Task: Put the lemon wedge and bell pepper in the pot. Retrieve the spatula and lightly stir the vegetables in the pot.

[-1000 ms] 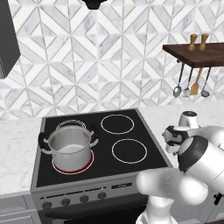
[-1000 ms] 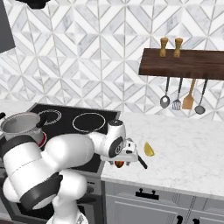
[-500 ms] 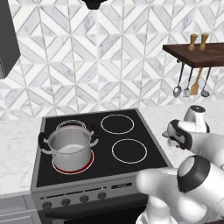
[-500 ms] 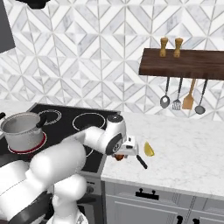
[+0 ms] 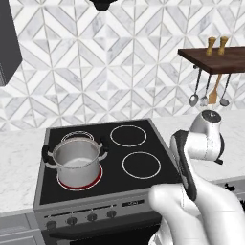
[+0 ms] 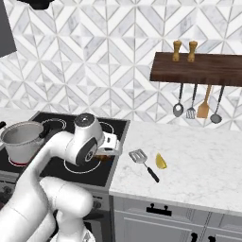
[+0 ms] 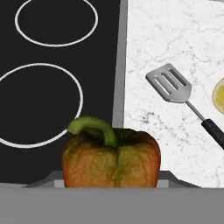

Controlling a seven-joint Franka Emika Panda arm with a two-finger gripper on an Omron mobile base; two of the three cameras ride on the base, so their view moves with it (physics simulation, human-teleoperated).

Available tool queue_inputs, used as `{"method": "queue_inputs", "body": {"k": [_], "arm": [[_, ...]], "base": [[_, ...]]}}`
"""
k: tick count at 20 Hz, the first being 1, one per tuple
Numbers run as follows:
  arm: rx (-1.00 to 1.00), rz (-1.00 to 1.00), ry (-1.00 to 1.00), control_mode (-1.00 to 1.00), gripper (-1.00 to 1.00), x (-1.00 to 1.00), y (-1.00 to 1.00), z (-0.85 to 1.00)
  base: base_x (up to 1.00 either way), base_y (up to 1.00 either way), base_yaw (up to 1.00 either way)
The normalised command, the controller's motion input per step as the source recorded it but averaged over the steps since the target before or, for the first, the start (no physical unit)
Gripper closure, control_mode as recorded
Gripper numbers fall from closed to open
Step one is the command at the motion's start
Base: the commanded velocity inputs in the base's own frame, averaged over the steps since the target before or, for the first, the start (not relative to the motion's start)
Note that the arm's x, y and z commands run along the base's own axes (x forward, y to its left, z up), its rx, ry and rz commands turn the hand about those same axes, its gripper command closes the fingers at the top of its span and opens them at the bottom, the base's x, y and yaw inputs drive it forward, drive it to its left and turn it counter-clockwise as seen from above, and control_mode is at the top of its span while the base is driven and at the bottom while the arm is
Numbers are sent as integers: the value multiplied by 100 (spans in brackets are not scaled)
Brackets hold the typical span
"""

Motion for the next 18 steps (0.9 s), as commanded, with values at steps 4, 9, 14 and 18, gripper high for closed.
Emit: {"method": "queue_inputs", "body": {"k": [4, 9, 14, 18], "arm": [[0, 11, 0, -100, 100, -18, 100, 100], [0, 12, 1, -100, 100, -13, 100, 100], [4, 15, 0, -100, 100, -8, 100, 97], [13, 19, 1, -100, 100, -4, 89, 57]], "base": [[0, 0, 0], [0, 0, 0], [0, 0, 0], [0, 0, 0]]}}
